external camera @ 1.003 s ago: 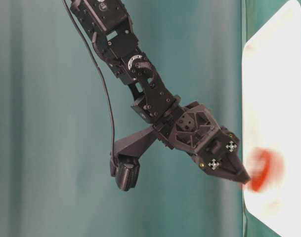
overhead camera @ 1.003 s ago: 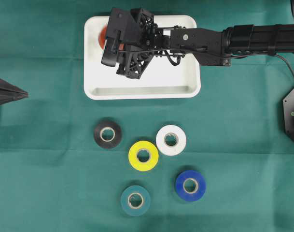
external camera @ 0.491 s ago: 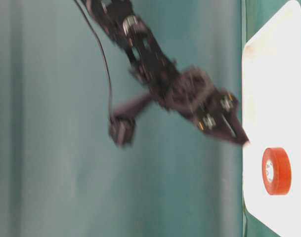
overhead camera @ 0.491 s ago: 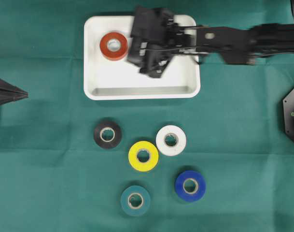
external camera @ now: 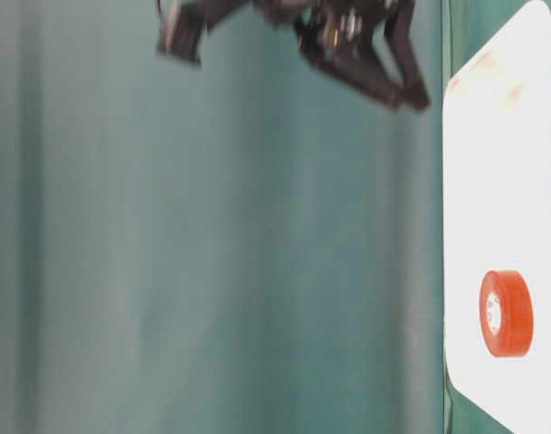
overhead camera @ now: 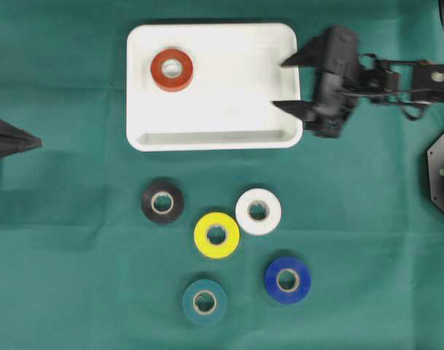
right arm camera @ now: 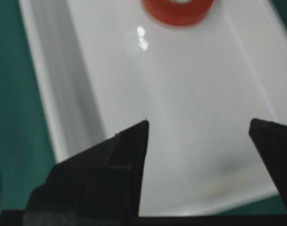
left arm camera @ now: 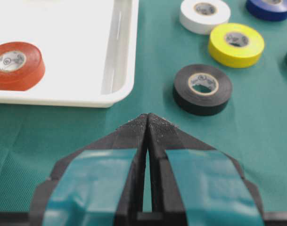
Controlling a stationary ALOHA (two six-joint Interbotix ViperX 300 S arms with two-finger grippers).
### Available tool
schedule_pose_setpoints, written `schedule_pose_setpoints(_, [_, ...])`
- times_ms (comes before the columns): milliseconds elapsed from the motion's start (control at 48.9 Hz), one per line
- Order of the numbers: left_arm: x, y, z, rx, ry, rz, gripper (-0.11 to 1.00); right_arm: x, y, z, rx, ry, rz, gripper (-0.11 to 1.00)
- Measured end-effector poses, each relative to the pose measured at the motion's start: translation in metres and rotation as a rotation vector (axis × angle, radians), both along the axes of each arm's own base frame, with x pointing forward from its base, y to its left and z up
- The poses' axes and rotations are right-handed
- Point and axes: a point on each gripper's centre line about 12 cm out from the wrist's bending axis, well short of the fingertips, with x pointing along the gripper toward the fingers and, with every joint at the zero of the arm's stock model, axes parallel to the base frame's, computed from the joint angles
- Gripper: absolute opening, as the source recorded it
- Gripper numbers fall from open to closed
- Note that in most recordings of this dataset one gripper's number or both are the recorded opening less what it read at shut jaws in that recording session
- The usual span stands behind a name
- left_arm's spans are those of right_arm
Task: Put the tape into the white case with the right arm.
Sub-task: 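Withdraw the open right gripper to the right side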
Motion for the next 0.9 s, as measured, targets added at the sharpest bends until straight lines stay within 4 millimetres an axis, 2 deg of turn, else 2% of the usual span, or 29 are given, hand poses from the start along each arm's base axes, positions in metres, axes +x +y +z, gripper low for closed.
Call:
schedule_pose_setpoints(307, [0.000, 0.000, 0.000, 0.001, 0.002, 0.000, 0.01, -0.058, 0.022, 0.002, -0.015, -0.058, 0.007, 0.57])
schedule_pose_setpoints(471, [0.000, 0.000, 0.000, 0.000, 0.000, 0.000, 0.01, -0.081, 0.030, 0.004, -0.028, -0.127, 0.008, 0.57])
schedule_pose_setpoints(716, [0.000, 0.000, 0.000, 0.000, 0.000, 0.000, 0.01, -0.096, 0.042, -0.002, -0.030, -0.171, 0.043, 0.56])
schedule_pose_setpoints(901, [0.000, 0.000, 0.000, 0.000, 0.000, 0.000, 0.01, -0.095, 0.066, -0.002, -0.024, -0.181, 0.157, 0.56])
